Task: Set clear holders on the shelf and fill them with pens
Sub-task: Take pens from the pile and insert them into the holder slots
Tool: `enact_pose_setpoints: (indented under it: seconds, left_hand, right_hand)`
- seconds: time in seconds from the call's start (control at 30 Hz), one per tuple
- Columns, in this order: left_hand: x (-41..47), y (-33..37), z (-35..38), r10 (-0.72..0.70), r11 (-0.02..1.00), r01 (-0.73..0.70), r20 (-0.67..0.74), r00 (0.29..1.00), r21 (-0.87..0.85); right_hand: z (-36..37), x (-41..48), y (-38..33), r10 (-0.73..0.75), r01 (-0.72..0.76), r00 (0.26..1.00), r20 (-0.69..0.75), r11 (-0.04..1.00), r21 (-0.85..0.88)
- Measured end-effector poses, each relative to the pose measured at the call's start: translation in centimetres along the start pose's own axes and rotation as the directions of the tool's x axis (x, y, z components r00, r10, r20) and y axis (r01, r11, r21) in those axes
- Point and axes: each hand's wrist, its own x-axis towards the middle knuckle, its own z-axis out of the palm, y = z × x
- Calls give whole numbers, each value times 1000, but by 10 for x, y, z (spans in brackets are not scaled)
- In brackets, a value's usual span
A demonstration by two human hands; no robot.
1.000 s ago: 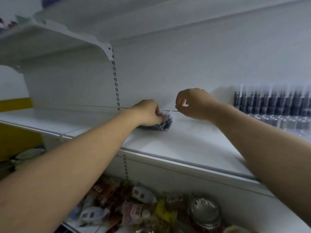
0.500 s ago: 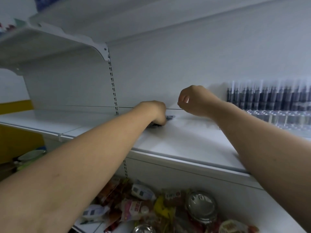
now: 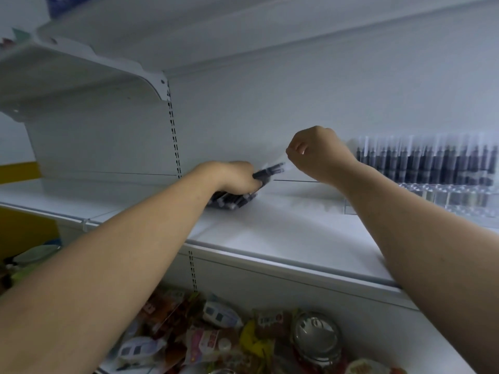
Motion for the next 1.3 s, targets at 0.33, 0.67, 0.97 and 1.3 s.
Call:
enact_pose_setpoints:
  seconds: [0.33, 0.67, 0.97, 1.3]
  left_hand:
    - [-7, 30, 20, 197, 552, -107, 5, 980, -827]
    - [21, 192, 19, 503, 333, -328, -128, 855, -884]
    - [41, 273, 46, 588, 272, -337, -121, 800, -901]
    - [35, 258, 71, 619, 229, -338, -131, 774, -913]
  right_hand:
    - [-69, 6, 5, 151, -120, 977, -154, 973, 197]
    - [-197, -38, 91, 157, -144, 901, -405, 988, 64]
    - [-212, -81, 172, 386, -157, 791, -475, 878, 453]
    - [-196, -90, 159, 301, -175, 943, -141, 810, 559]
